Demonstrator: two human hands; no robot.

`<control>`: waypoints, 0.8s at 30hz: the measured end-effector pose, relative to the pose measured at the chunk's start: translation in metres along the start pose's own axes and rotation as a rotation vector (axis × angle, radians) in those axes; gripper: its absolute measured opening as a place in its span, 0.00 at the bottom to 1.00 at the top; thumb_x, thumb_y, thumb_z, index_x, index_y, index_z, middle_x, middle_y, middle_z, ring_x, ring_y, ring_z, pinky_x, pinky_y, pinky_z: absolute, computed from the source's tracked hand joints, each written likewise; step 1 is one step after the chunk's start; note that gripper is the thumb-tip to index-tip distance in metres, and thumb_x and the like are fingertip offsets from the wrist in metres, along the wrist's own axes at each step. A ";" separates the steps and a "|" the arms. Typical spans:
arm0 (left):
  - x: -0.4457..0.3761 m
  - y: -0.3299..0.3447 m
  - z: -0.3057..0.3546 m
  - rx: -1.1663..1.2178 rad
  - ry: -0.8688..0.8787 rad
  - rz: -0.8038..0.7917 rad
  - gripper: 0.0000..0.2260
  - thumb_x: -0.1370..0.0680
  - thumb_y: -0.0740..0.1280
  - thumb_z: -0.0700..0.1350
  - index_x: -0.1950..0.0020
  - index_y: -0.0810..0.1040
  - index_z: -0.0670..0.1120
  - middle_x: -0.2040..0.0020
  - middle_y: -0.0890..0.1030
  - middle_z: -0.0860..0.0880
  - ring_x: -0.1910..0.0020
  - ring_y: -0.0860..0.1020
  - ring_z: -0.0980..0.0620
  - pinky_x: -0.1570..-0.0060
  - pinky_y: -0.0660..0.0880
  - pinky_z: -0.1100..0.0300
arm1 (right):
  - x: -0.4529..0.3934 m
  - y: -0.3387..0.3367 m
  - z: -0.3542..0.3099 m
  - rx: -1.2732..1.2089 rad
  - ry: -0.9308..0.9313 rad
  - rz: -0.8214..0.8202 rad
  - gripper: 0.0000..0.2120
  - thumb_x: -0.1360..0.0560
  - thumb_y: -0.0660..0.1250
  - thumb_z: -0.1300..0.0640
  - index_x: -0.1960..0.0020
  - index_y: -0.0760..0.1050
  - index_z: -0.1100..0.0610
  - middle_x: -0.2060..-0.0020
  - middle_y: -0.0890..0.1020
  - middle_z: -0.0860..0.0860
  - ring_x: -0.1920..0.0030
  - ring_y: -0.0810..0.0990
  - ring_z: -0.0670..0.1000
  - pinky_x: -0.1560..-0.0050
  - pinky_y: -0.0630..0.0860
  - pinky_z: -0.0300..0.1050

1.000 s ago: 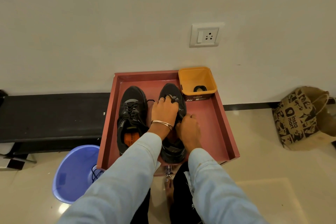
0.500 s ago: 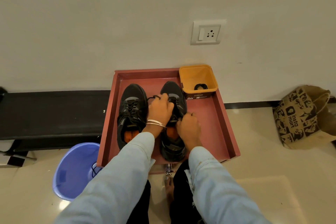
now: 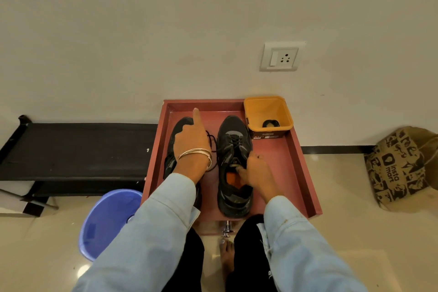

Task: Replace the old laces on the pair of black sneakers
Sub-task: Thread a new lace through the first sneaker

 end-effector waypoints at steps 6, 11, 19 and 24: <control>0.023 0.024 0.026 0.021 0.262 -0.168 0.14 0.23 0.65 0.48 0.41 0.75 0.43 0.46 0.78 0.40 0.46 0.77 0.37 0.52 0.75 0.48 | -0.011 -0.040 -0.031 0.074 -0.261 0.150 0.26 0.26 0.69 0.57 0.29 0.68 0.53 0.38 0.71 0.57 0.37 0.70 0.58 0.38 0.70 0.51; 0.033 0.079 0.028 0.107 0.122 -0.374 0.17 0.22 0.65 0.47 0.37 0.72 0.40 0.39 0.73 0.39 0.40 0.73 0.37 0.44 0.73 0.48 | -0.019 -0.030 -0.039 0.331 -0.278 0.140 0.16 0.23 0.63 0.57 0.36 0.75 0.53 0.39 0.72 0.55 0.38 0.68 0.57 0.42 0.71 0.52; 0.024 0.094 0.027 0.129 0.062 -0.279 0.14 0.18 0.56 0.42 0.36 0.71 0.37 0.40 0.76 0.38 0.41 0.75 0.36 0.47 0.74 0.47 | -0.025 -0.015 -0.044 0.382 -0.365 0.248 0.12 0.24 0.64 0.63 0.40 0.75 0.60 0.42 0.74 0.56 0.44 0.75 0.57 0.49 0.75 0.47; 0.025 0.093 0.027 0.081 0.100 -0.251 0.13 0.18 0.53 0.38 0.36 0.69 0.35 0.40 0.76 0.36 0.41 0.76 0.36 0.46 0.74 0.48 | -0.025 -0.013 -0.048 0.339 -0.385 0.289 0.13 0.23 0.61 0.63 0.39 0.73 0.62 0.42 0.76 0.57 0.45 0.77 0.57 0.51 0.73 0.46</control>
Point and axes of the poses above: each hand's wrist, its own x-axis away from the middle knuckle, its own y-axis out of the palm, z = x × y, the point moved 4 cm from there along -x, towards the middle knuckle
